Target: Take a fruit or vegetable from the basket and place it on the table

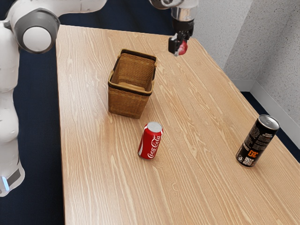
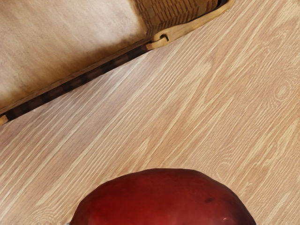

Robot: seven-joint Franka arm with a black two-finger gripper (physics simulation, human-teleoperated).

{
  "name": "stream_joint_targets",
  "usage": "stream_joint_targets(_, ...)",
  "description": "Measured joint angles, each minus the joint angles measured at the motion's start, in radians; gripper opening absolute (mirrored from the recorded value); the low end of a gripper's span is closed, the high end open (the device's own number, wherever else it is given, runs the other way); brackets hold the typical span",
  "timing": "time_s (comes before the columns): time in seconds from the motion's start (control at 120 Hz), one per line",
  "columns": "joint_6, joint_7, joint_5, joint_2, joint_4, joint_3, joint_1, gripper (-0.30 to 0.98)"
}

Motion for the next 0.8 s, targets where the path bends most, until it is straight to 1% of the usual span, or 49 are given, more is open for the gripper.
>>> stream_joint_targets(0.05,0.003,-0.002,0.016,0.042,0.044,-0.001,-0.005,0.33)
stream_joint_targets(0.158,0.034,0.000,0.035,0.114,0.103,0.000,0.017,0.33)
stream_joint_targets(0.258,0.078,0.006,0.042,0.154,0.129,-0.001,0.009,0.33)
stream_joint_targets(0.35,0.115,0.011,0.045,0.164,0.135,-0.001,-0.001,0.33)
stream_joint_targets(0.425,0.137,0.013,0.046,0.163,0.129,-0.001,-0.018,0.46)
stream_joint_targets(0.517,0.156,0.015,0.046,0.160,0.124,-0.001,-0.028,0.57)
stream_joint_targets(0.617,0.170,0.016,0.043,0.133,0.095,0.000,-0.029,0.63)
stream_joint_targets(0.683,0.182,0.017,0.041,0.050,-0.019,0.001,-0.029,0.65)
stream_joint_targets(0.8,0.179,-0.026,0.009,-0.073,-0.170,-0.002,-0.044,0.67)
